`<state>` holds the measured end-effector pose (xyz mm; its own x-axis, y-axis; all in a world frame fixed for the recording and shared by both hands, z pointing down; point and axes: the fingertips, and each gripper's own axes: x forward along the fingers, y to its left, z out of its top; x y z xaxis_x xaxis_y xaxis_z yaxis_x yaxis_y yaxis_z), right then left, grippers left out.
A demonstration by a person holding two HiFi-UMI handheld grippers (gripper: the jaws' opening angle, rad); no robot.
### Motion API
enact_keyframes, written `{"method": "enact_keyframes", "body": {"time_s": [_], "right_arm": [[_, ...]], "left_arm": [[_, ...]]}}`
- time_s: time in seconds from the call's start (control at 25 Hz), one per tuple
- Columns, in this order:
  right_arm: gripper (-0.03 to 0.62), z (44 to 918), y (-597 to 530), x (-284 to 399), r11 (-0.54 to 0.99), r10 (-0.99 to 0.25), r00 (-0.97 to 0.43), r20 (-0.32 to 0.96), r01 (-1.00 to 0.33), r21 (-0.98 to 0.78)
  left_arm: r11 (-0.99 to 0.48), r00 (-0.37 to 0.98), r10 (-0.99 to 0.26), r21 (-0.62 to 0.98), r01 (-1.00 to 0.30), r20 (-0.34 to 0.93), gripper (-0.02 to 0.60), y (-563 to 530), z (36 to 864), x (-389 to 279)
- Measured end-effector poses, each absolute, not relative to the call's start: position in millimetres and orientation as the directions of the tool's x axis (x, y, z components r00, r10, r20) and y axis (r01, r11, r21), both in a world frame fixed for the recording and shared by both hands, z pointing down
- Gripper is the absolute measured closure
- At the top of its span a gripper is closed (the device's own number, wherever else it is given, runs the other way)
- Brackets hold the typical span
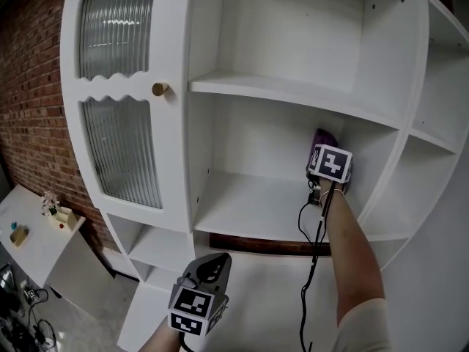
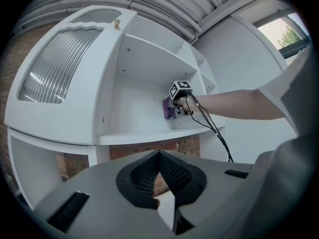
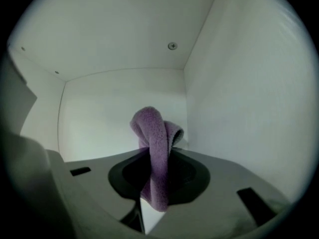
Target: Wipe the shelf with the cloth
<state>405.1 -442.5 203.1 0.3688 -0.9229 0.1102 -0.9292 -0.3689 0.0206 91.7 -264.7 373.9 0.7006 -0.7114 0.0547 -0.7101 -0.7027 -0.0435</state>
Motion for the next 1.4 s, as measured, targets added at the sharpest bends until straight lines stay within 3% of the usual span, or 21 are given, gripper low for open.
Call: {"method": "enact_keyframes", "body": {"time_s": [0.48, 0.72, 1.0, 1.4], "right_arm": [[0.516, 212.8, -457.2, 276.0, -0.079, -0.984, 0.065, 0.165, -0.993, -0.084], [0.516, 247.3, -478.2, 196.8, 0.023, -0.966, -0.043, 0.255, -0.996, -0.081], [0.516, 274.1, -509.5, 135.3, 0.095, -0.936, -0.126, 0.327, -0.989, -0.111], [0.516, 285.7, -539.3, 114.2, 0.102, -0.942, -0.117, 0.316, -0.993, -0.062]], "left_arm": [[-0.716, 0.715, -0.696, 0.000, -0.698, 0.068, 0.569, -263.3, 377.0, 62.5], [-0.708, 0.707, -0.704, 0.016, -0.706, 0.057, 0.569, -267.9, 385.3, 36.7], [-0.675, 0.676, -0.733, 0.040, -0.736, 0.071, 0.569, -276.9, 400.0, 0.4], [-0.662, 0.662, -0.741, 0.038, -0.748, 0.111, 0.569, -292.8, 417.1, -16.7]]}}
